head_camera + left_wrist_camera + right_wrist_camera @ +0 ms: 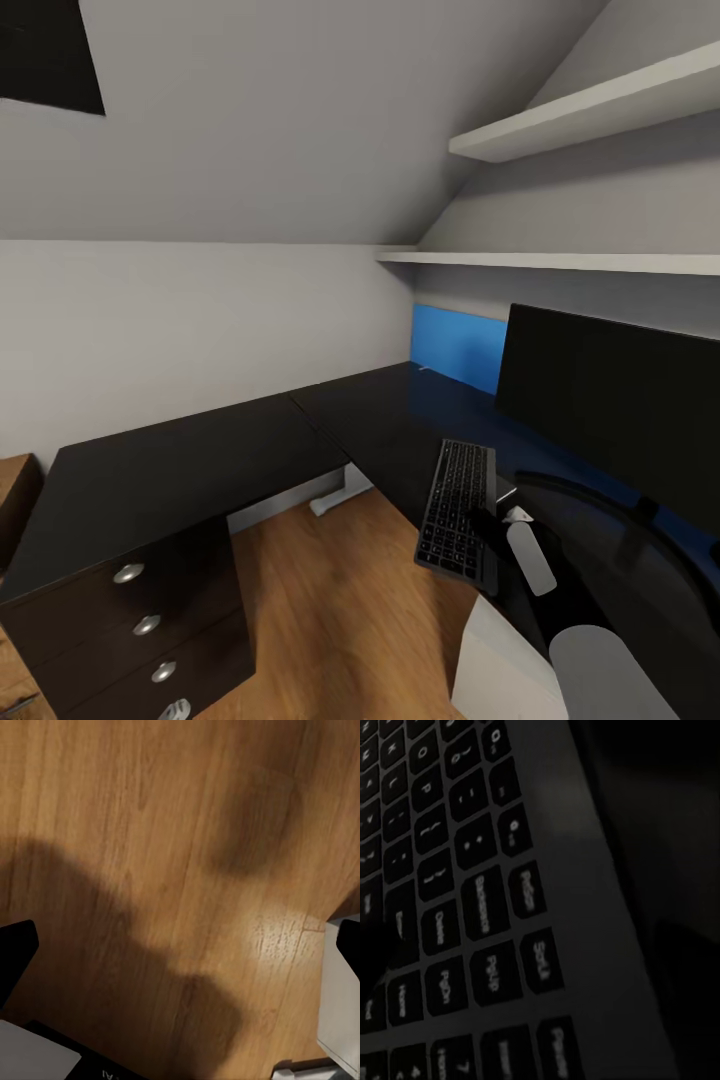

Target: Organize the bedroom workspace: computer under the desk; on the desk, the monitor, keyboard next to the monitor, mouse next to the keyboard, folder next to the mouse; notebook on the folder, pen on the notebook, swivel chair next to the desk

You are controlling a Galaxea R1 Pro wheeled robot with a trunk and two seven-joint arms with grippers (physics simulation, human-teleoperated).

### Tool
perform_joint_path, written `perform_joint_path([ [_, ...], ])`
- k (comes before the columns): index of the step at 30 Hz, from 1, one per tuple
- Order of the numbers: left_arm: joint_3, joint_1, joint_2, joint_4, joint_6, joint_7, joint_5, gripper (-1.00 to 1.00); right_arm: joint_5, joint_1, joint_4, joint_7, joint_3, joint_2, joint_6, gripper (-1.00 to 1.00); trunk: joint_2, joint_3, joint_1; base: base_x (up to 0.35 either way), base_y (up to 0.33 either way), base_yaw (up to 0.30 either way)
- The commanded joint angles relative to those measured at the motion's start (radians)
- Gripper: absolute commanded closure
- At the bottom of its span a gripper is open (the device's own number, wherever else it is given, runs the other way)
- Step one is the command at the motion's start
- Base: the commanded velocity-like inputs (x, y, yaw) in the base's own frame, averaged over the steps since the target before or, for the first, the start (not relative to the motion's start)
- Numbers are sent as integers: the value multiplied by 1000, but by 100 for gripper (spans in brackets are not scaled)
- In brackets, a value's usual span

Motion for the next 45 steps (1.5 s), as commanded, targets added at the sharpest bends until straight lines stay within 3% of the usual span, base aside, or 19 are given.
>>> perform_joint_path([
  [1,-8,0,1,-3,1,9,11,-100,-17,0,32,-12,-3,1,6,-100,-1,-1,0,-25,26,0],
  [7,-9,0,0,-3,1,9,10,-100,-15,1,-3,-13,-5,-7,3,-100,-1,-1,0,-11,11,0],
  [10,-10,0,0,-3,1,9,10,-100,-15,5,-50,-15,-25,-9,-12,-100,-1,-1,0,-3,4,0],
  [13,-13,17,8,3,-1,10,7,-100,-29,-3,-65,-1,-34,8,-23,-100,-1,-1,0,0,0,0],
  [45,-12,39,1,3,-1,10,8,-100,-42,-5,-80,1,-41,15,-27,-100,-1,-1,0,0,0,0],
])
